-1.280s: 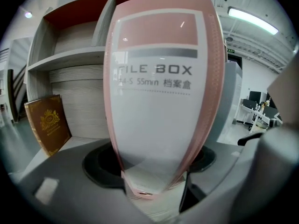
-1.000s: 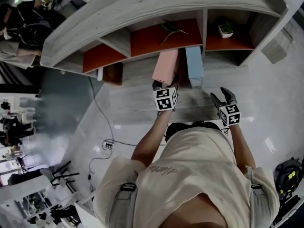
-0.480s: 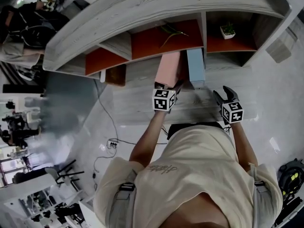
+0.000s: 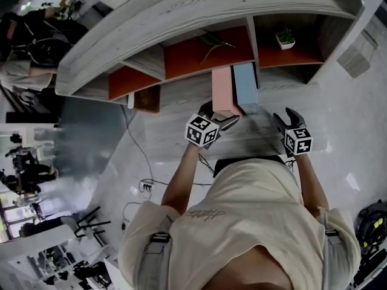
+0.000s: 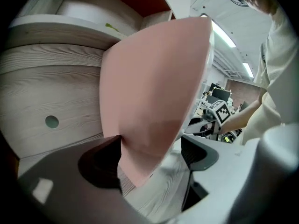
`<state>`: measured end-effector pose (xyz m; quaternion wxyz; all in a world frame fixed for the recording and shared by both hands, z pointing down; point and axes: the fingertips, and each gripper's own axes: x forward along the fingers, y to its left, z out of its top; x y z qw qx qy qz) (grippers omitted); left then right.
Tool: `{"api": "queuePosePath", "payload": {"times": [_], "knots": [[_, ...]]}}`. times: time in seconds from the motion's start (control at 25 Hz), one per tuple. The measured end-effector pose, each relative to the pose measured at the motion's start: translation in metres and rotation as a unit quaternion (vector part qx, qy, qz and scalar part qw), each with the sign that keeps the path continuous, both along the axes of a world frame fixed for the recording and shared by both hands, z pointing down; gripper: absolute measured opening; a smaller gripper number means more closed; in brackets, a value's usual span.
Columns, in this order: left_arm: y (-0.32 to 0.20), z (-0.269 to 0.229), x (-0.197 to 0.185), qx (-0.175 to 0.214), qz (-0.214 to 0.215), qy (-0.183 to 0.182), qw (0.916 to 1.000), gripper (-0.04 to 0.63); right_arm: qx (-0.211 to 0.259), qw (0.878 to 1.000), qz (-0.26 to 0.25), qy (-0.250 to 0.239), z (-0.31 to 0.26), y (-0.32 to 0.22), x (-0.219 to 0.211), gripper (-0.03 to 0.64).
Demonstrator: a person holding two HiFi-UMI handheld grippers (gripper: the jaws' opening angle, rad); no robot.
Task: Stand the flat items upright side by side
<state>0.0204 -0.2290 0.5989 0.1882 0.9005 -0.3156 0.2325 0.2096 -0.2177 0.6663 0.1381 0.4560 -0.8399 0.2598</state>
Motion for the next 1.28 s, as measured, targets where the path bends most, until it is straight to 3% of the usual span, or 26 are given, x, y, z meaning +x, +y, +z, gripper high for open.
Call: {"api": "queuePosePath", "payload": {"times": [0.4, 0.76, 1.08, 1.28], "knots": [[-0.012, -0.002, 0.009, 0.015, 0.004, -0.017, 0.9997, 0.416, -0.010, 1.000, 0.001, -0.009, 0.006, 0.013, 0.001, 0.235], [-0.015, 0.000, 0.012, 0.000, 0.011, -0.014, 0.9998, 0.439, -0.012, 1.000, 0.001, -0.018, -0.003, 0.017, -0.003, 0.235], [0.000, -0.016, 0.003, -0.005, 0.002, 0.037, 0.9993, 0.397, 0.002, 0.999, 0.028, -0.040, -0.038, 0.012, -0.014, 0.235], [0.021, -0.038, -0.013, 0.014, -0.003, 0.070, 0.9974, 0.323, 0.033, 0.999, 0.005, -0.001, -0.068, 0.018, -0.023, 0.235]]}}
